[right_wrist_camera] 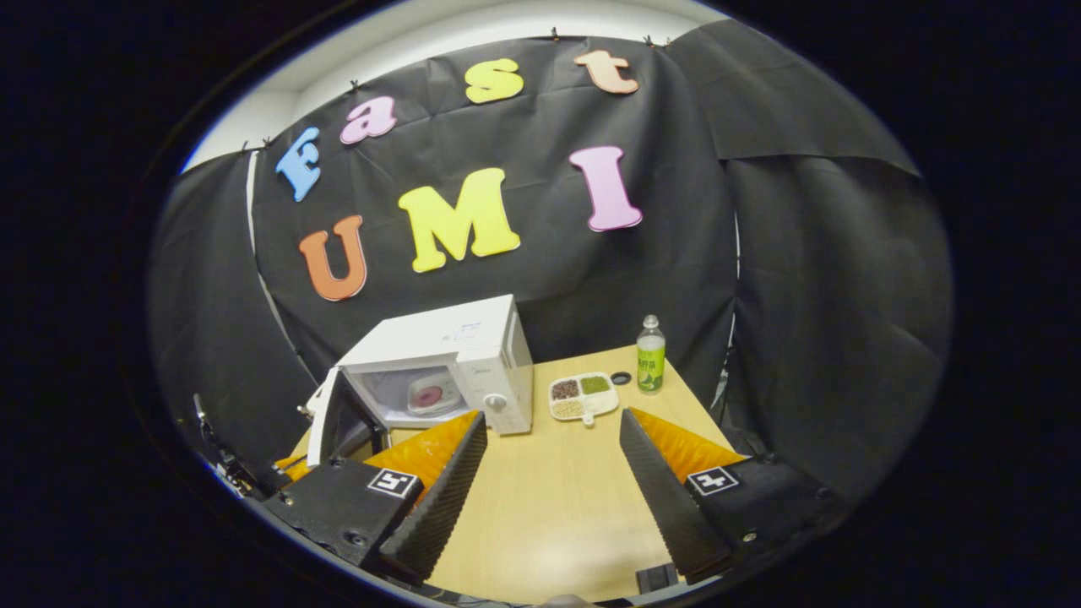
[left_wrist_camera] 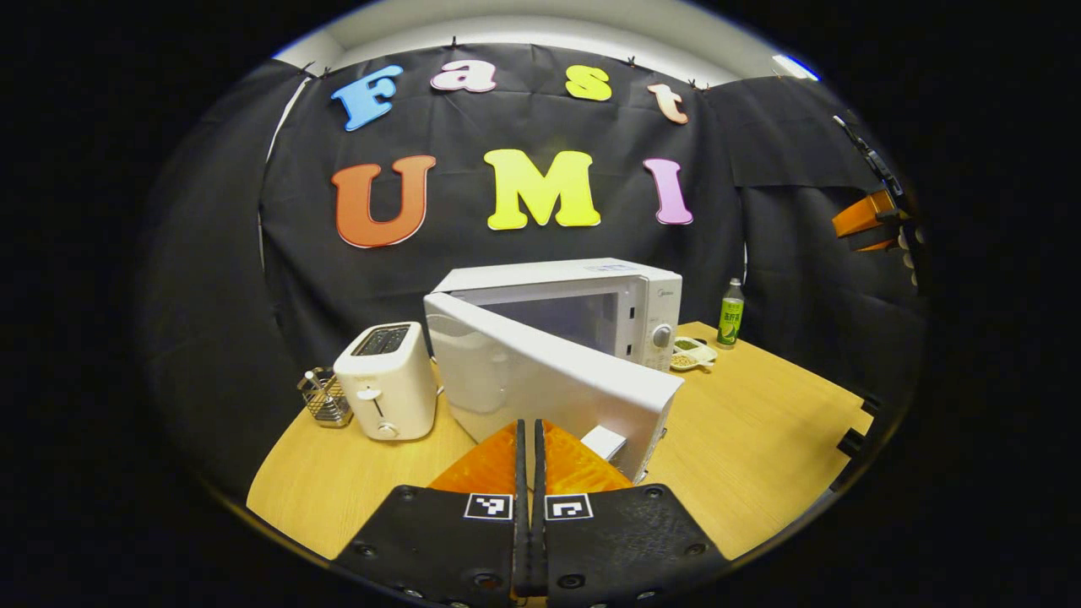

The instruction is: Open the microwave oven with the left hand, put the food in, and close the microwave oven.

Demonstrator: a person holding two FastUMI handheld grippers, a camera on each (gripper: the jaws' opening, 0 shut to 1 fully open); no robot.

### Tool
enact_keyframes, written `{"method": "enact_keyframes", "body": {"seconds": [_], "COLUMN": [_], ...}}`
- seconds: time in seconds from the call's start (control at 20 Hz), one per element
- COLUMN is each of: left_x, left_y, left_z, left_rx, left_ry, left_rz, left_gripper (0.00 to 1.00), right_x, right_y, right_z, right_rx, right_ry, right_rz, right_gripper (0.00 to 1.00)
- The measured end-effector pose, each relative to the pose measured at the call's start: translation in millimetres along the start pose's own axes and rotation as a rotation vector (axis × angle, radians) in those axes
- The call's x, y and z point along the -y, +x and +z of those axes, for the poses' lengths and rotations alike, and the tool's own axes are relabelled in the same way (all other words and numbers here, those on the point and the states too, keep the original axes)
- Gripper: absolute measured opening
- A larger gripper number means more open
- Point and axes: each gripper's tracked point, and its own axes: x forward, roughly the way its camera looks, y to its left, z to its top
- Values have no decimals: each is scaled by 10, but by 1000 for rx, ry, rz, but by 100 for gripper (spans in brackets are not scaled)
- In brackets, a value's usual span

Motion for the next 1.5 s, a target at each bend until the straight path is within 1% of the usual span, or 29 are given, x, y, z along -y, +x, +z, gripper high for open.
{"method": "enact_keyframes", "body": {"seconds": [0.2, 0.4, 0.45, 0.5, 0.55, 0.7, 0.75, 0.8, 0.85, 0.9, 0.95, 1.0, 1.05, 1.1, 1.15, 1.2, 1.35, 1.5], "left_x": [291, 519, 569, 616, 659, 780, 820, 863, 893, 928, 955, 976, 995, 1011, 1019, 1026, 1040, 1069], "left_y": [189, 444, 517, 583, 658, 885, 959, 1027, 1103, 1172, 1254, 1314, 1381, 1442, 1514, 1579, 1794, 2005], "left_z": [52, 131, 153, 177, 212, 289, 318, 343, 365, 383, 409, 428, 441, 448, 463, 477, 514, 532], "left_rx": [-10, -8, -8, -8, -4, 0, 2, 4, 4, 7, 8, 8, 8, 8, 9, 12, 16, 14], "left_ry": [15, 28, 32, 35, 37, 44, 45, 46, 44, 42, 39, 36, 32, 27, 22, 13, -17, -15], "left_rz": [-43, -66, -71, -72, -71, -71, -71, -70, -67, -64, -60, -56, -53, -50, -45, -38, -22, -15], "left_gripper": [0, 0, 0, 0, 0, 0, 0, 0, 0, 0, 0, 0, 0, 0, 0, 0, 0, 0], "right_x": [121, 235, 268, 301, 326, 414, 422, 430, 451, 463, 477, 504, 520, 528, 550, 561, 618, 694], "right_y": [-5, 14, 19, 30, 42, 89, 118, 149, 182, 209, 231, 259, 279, 298, 318, 331, 385, 416], "right_z": [58, 113, 119, 131, 138, 191, 189, 205, 221, 242, 276, 314, 346, 368, 372, 389, 383, 343], "right_rx": [-5, -10, -11, -14, -15, -15, -18, -21, -23, -26, -23, -17, -14, -13, -15, -17, -23, -40], "right_ry": [-9, -31, -34, -36, -41, -88, -94, -100, -103, -106, -115, -125, -130, -129, -127, -126, -131, -132], "right_rz": [-1, 6, 6, 8, 11, 18, 27, 34, 42, 51, 59, 60, 66, 74, 80, 85, 88, 85], "right_gripper": [92, 92, 100, 100, 92, 92, 100, 92, 92, 100, 92, 100, 92, 92, 100, 92, 92, 92]}}
